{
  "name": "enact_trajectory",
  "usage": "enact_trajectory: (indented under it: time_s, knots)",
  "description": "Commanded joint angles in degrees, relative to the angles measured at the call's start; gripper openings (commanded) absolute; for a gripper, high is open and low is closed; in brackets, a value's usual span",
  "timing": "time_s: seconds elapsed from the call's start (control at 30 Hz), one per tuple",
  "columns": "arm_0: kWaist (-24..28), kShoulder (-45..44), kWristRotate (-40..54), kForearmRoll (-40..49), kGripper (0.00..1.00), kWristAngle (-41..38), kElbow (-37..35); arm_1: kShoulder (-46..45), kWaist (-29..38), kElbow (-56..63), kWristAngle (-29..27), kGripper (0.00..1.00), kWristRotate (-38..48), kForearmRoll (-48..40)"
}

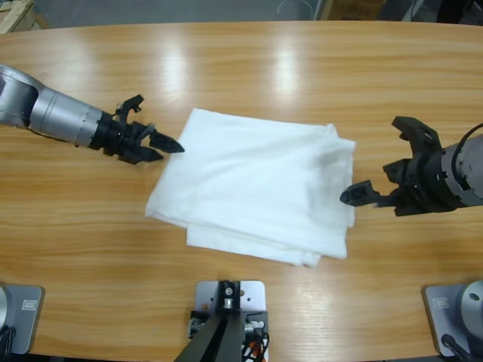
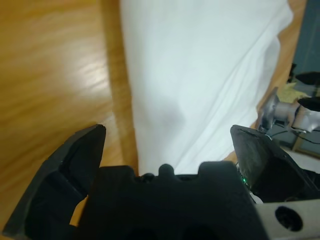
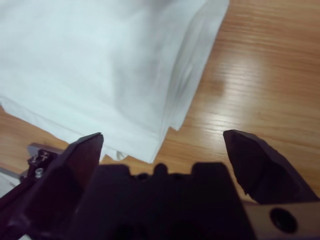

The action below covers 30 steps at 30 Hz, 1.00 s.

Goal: Fold clothes

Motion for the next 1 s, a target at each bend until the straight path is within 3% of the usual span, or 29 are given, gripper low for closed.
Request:
enact_trajectory:
  time_s: [0.03,0.23,0.63,0.7,0.73,0.8,0.83,1.0]
  knots:
    - [0.63,5.9,2.15,-0.44,0.948,-3.01,1.33,1.5,0.65,0.98,1.2,1.0,0.49,-2.61]
    - [-3.1,6.81,3.43,-0.53,0.945,-4.55,-0.75,1.29,0.65,1.4,1.02,1.0,0.47,-2.79]
    - [-4.91,6.99,4.86,-1.95,0.91,-3.85,-1.7,0.34,0.65,1.69,1.08,1.0,0.05,-2.91]
    - [-4.91,6.9,5.58,-2.02,0.769,-3.08,-1.78,0.22,0.62,1.69,1.11,1.0,-0.04,-2.88]
    - [-4.96,6.9,5.91,-1.97,0.575,-2.62,-1.82,0.2,0.63,1.74,1.16,1.0,-0.09,-2.84]
    - [-5.56,6.81,6.26,-2.01,0.092,-0.34,-1.41,0.2,0.6,1.77,1.36,1.0,-0.12,-2.82]
    - [-6.42,7.04,6.33,-2.13,0.0,0.72,-1.26,0.2,0.62,1.77,1.39,1.0,-0.19,-2.84]
    - [-8.62,7.74,4.98,-3.41,0.0,5.36,-1.77,0.27,0.65,1.98,1.46,1.0,-0.21,-2.91]
